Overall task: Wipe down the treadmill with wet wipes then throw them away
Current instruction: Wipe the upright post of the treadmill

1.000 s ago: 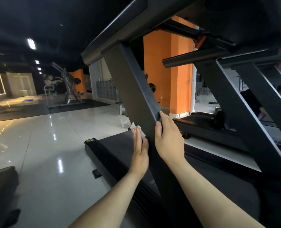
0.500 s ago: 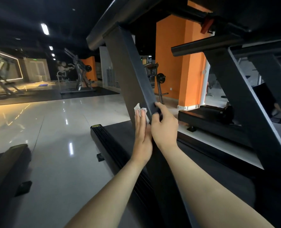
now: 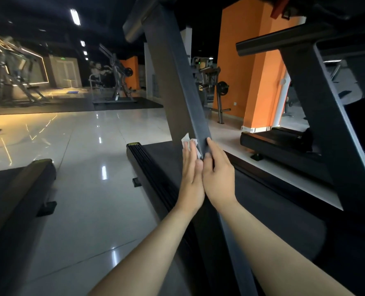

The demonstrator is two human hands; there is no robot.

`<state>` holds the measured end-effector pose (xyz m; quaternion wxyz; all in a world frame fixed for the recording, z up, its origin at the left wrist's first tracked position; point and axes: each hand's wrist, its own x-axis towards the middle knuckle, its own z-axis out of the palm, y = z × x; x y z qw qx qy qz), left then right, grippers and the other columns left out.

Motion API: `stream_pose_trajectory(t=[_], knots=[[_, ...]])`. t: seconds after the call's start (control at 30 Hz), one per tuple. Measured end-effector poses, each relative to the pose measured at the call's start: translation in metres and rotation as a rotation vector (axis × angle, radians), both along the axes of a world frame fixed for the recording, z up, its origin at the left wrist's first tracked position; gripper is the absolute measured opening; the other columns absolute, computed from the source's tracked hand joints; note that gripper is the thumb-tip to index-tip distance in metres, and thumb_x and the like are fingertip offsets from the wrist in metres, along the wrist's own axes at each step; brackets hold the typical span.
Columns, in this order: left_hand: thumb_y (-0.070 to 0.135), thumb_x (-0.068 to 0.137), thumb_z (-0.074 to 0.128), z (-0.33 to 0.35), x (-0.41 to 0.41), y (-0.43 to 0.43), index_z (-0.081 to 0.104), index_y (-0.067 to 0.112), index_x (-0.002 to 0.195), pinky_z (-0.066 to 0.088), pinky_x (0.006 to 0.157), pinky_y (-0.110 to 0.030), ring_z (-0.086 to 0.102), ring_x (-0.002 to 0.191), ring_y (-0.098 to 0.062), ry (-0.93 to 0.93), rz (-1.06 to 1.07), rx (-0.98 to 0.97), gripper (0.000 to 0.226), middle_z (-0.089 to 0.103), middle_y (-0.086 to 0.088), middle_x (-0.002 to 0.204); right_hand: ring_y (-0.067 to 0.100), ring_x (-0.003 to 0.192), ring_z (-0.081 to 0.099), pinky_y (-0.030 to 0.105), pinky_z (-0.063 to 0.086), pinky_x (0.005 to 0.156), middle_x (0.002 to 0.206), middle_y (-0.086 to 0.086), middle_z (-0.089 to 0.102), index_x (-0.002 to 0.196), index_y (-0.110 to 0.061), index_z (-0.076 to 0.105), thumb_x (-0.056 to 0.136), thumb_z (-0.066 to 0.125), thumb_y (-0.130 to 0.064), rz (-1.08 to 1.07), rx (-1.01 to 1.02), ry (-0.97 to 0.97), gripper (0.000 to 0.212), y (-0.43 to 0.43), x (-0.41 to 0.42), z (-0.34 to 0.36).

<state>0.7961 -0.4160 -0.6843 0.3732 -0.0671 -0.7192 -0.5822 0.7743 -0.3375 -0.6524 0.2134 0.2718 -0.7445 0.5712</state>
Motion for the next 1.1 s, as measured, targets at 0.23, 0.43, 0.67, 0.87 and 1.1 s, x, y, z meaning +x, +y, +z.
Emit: stream_pose_trajectory(t=[0.23, 0.43, 0.67, 0.87, 1.1], knots=[[0.048, 0.108, 0.028, -0.036, -0.001, 0.003, 0.008, 0.066, 0.147, -0.001, 0.128, -0.047, -0.009, 0.153, 0.001, -0.029, 0.034, 0.017, 0.047, -0.005, 0.026, 0.166, 0.013, 0.123, 0.059, 0.041, 0.048, 0.105, 0.139, -0.005, 0.06, 0.151, -0.032, 0.039, 0.105, 0.043, -0.034, -0.056, 0.025, -0.127, 0.046, 0.025, 0.018, -0.032], [0.053, 0.105, 0.028, -0.083, 0.019, 0.016, 0.01, 0.058, 0.144, -0.003, 0.128, -0.041, -0.011, 0.149, 0.01, -0.167, -0.023, 0.172, 0.043, -0.008, 0.028, 0.164, 0.017, 0.118, 0.061, 0.041, 0.046, 0.103, 0.133, -0.001, 0.064, 0.147, -0.023, 0.046, 0.104, 0.038, -0.041, -0.136, 0.112, -0.151, 0.047, 0.037, 0.032, -0.054], [0.04, 0.11, 0.023, -0.04, 0.028, 0.034, 0.012, 0.053, 0.152, 0.003, 0.128, -0.045, -0.01, 0.153, -0.001, -0.049, 0.057, -0.104, 0.045, -0.011, 0.028, 0.165, 0.014, 0.11, 0.065, 0.044, 0.052, 0.096, 0.125, -0.007, 0.067, 0.142, -0.03, 0.049, 0.095, 0.03, -0.058, -0.101, 0.066, -0.203, 0.058, 0.044, 0.037, -0.07], [0.036, 0.111, 0.022, -0.054, 0.027, 0.03, -0.001, 0.053, 0.152, 0.003, 0.128, -0.046, -0.011, 0.153, -0.001, -0.08, 0.073, -0.201, 0.049, -0.013, 0.028, 0.164, 0.012, 0.116, 0.062, 0.043, 0.051, 0.099, 0.13, -0.006, 0.065, 0.147, -0.027, 0.045, 0.103, 0.036, -0.047, -0.104, 0.084, -0.214, 0.049, 0.056, 0.044, -0.087], [0.044, 0.106, 0.028, -0.13, 0.055, 0.056, 0.006, 0.05, 0.151, 0.009, 0.127, -0.028, 0.008, 0.146, 0.017, -0.243, -0.077, 0.163, 0.05, 0.003, 0.026, 0.165, 0.008, 0.13, 0.048, 0.021, 0.036, 0.101, 0.146, -0.006, 0.05, 0.156, -0.031, 0.03, 0.104, 0.044, -0.042, -0.083, 0.123, -0.249, 0.055, 0.071, 0.062, -0.107]])
